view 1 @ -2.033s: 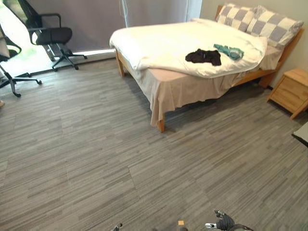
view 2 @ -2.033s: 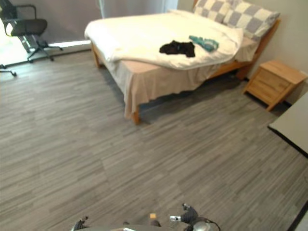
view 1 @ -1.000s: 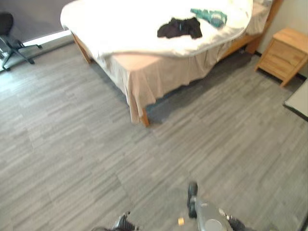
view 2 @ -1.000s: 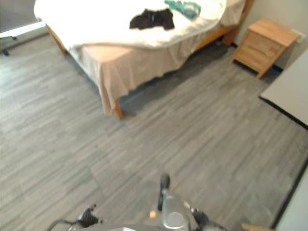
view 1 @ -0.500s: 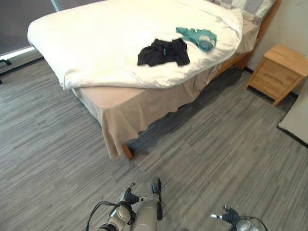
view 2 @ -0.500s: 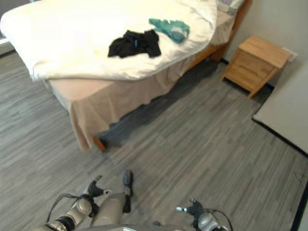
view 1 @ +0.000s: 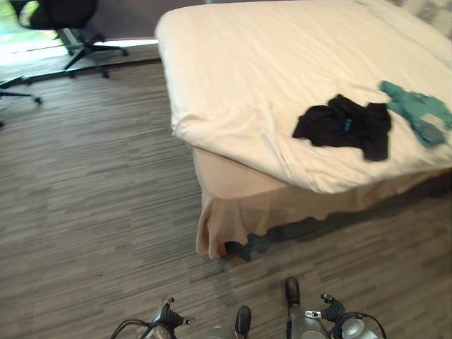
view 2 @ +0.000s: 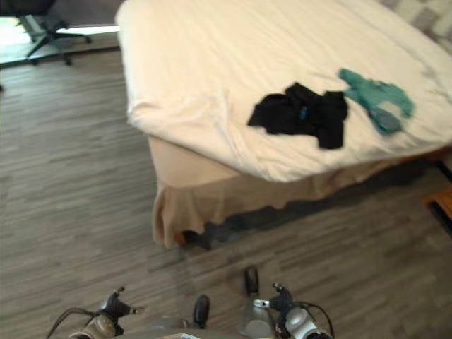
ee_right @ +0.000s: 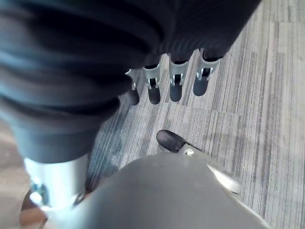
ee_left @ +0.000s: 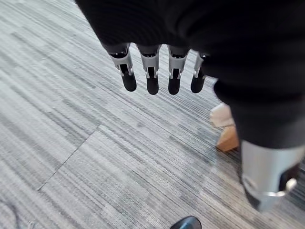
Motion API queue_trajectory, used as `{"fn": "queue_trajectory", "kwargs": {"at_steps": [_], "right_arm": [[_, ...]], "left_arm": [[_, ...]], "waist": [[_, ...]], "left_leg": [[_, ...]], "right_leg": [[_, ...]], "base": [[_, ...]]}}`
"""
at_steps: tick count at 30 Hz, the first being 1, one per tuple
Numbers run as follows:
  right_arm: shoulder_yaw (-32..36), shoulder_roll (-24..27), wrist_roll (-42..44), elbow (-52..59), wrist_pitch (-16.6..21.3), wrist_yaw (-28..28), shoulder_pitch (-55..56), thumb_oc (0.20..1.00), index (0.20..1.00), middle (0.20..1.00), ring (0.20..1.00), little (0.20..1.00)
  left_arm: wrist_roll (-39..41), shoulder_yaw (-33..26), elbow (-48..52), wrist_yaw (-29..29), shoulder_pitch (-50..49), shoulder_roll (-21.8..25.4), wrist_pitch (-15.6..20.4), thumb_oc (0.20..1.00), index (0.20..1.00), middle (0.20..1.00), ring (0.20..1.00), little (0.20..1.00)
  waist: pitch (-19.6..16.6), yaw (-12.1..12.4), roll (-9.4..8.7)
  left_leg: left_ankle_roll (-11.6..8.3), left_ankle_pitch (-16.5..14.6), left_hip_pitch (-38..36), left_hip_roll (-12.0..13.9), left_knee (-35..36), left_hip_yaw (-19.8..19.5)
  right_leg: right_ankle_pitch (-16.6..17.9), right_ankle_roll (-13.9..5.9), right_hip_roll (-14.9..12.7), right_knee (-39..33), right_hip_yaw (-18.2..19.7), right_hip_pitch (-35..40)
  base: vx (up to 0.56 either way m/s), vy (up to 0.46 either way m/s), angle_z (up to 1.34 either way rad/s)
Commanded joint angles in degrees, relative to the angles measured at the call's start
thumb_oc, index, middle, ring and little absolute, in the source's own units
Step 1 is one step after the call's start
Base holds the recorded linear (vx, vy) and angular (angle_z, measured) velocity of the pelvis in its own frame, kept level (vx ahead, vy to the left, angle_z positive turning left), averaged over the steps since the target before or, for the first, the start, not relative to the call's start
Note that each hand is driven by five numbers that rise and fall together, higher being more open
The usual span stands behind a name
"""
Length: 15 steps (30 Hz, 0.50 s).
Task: Tidy up the quilt and then pick up the clothes from the bed and put them into the laundry hamper.
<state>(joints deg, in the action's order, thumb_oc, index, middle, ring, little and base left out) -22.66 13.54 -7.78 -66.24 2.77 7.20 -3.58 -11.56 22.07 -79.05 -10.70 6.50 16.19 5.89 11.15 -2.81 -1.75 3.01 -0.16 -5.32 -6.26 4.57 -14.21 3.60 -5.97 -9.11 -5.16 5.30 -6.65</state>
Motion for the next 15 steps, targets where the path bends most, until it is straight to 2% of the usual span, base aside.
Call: {"fn": "queue_trajectory", "kwargs": {"at_steps": [1,2,4,5,6,8,9,10,11,12,13,14,15], "right_arm": [[-0.51,0.50,0.75,-1.59,-0.09,-1.36,0.44,1.000,1.000,1.000,1.000,1.000],[-0.53,0.51,0.75,-1.60,-0.08,-1.36,0.46,1.000,1.000,1.000,1.000,1.000],[-0.64,1.54,0.38,-1.94,0.01,-1.55,0.74,1.000,1.000,1.000,1.000,1.000],[-0.40,2.17,0.51,-1.99,0.05,-1.48,0.67,1.000,1.000,1.000,1.000,1.000],[0.69,3.65,0.60,-2.77,-0.07,-1.02,0.64,1.000,1.000,1.000,1.000,1.000],[0.76,3.73,0.84,-3.25,-0.09,-0.94,0.64,1.000,1.000,1.000,1.000,1.000],[1.61,4.15,1.84,-4.12,0.09,-1.00,0.79,1.000,1.000,1.000,1.000,1.000],[1.61,4.15,1.84,-4.13,0.10,-1.00,0.79,1.000,1.000,1.000,1.000,1.000],[3.05,5.24,1.97,-4.68,0.06,-0.72,1.71,1.000,1.000,1.000,1.000,1.000],[3.04,5.21,1.97,-4.68,0.06,-0.72,1.73,1.000,1.000,1.000,1.000,1.000],[3.90,5.70,2.34,-4.22,0.44,-0.48,2.36,1.000,1.000,1.000,1.000,1.000],[5.88,6.26,3.02,-3.25,0.74,-0.96,4.46,1.000,1.000,1.000,1.000,1.000],[5.81,6.20,3.01,-3.20,0.72,-0.97,4.53,1.000,1.000,1.000,1.000,1.000]], "left_arm": [[2.18,-2.26,1.40,-0.47,-1.07,-0.19,2.26,1.000,1.000,1.000,1.000,1.000],[2.19,-2.27,1.41,-0.46,-1.10,-0.20,2.26,1.000,1.000,1.000,1.000,1.000],[4.17,-2.99,2.17,-0.01,-1.79,-0.78,2.99,1.000,1.000,1.000,1.000,1.000],[4.46,-2.85,2.76,0.00,-1.70,-1.20,3.12,1.000,1.000,1.000,1.000,1.000],[5.28,-3.21,4.06,0.03,-1.14,-1.71,3.18,1.000,1.000,1.000,1.000,1.000],[5.38,-3.41,4.96,-0.27,-1.18,-1.57,3.36,1.000,1.000,1.000,1.000,1.000],[5.75,-4.25,7.40,-1.13,-1.13,-0.44,4.41,1.000,1.000,1.000,1.000,1.000],[5.75,-4.26,7.43,-1.12,-1.16,-0.43,4.39,1.000,1.000,1.000,1.000,1.000],[5.00,-4.69,16.07,-2.19,-0.76,2.73,5.49,1.000,1.000,1.000,1.000,1.000],[5.01,-4.71,16.24,-2.14,-0.86,2.80,5.39,1.000,1.000,1.000,1.000,1.000],[4.61,-5.52,24.87,-2.54,-1.16,5.97,6.42,1.000,1.000,1.000,1.000,1.000],[4.29,-8.21,38.35,-1.13,-3.47,11.73,7.78,1.000,1.000,1.000,1.000,1.000],[4.32,-8.36,38.74,-0.98,-3.77,11.88,7.57,1.000,1.000,1.000,1.000,1.000]], "waist": [[-0.17,0.54,-2.04],[-0.19,0.44,-1.96],[-0.16,0.82,-1.24],[0.03,0.93,-0.92],[0.01,0.13,-0.28],[0.07,0.21,-0.10],[0.24,0.19,0.36],[0.25,0.18,0.36],[0.40,0.22,1.50],[0.41,0.24,1.48],[0.59,0.54,1.87],[0.61,0.71,2.30],[0.56,0.64,2.24]], "left_leg": [[-7.11,-7.69,-0.12,12.41,-3.76,7.04],[-7.15,-7.71,-0.13,12.51,-3.74,6.94],[-8.45,-6.06,1.68,14.43,-3.75,6.15],[-8.39,-5.26,3.08,14.29,-4.11,6.44],[-7.72,-4.21,5.14,13.70,-4.23,10.44],[-7.37,-4.48,5.60,12.74,-4.96,11.52],[-6.60,-5.08,6.32,10.74,-6.02,13.93],[-6.60,-5.11,6.33,10.74,-6.06,13.91],[-6.50,-4.61,5.98,10.80,-4.71,16.42],[-6.51,-4.61,5.91,10.82,-4.66,16.45],[-6.59,-4.17,6.09,10.90,-4.24,16.13],[-7.02,-3.32,5.84,11.35,-2.88,16.29],[-7.04,-3.27,5.76,11.36,-2.77,16.27]], "right_leg": [[-3.92,-4.98,-1.80,3.94,-1.40,2.67],[-3.92,-4.93,-1.72,3.90,-1.52,2.75],[-5.07,-4.26,-0.57,1.00,-4.12,4.27],[-5.37,-4.05,-0.48,0.28,-5.10,4.75],[-6.65,-3.58,-0.69,0.16,-8.36,5.40],[-7.00,-3.49,-0.59,0.16,-8.91,5.77],[-7.06,-2.72,-0.24,0.16,-9.87,6.41],[-7.07,-2.73,-0.24,0.16,-9.88,6.43],[-7.47,-2.27,0.41,0.16,-10.88,6.32],[-7.48,-2.26,0.43,0.16,-10.86,6.35],[-7.32,-2.39,0.47,0.16,-11.21,6.02],[-7.16,-2.48,0.22,0.16,-12.69,6.15],[-7.17,-2.48,0.23,0.16,-12.72,6.19]], "base": [[0.25,-0.475,1.58],[0.22,-0.479,1.02],[0.06,-0.281,0.19],[0.01,-0.275,0.22],[0.03,-0.201,0.63],[0.05,-0.140,0.95],[0.04,-0.077,0.47],[0.09,-0.092,0.09],[0.04,-0.014,0.00],[0.05,-0.034,-0.03],[0.01,-0.053,-0.15],[0.01,-0.053,-0.17],[0.03,-0.048,0.07]]}}
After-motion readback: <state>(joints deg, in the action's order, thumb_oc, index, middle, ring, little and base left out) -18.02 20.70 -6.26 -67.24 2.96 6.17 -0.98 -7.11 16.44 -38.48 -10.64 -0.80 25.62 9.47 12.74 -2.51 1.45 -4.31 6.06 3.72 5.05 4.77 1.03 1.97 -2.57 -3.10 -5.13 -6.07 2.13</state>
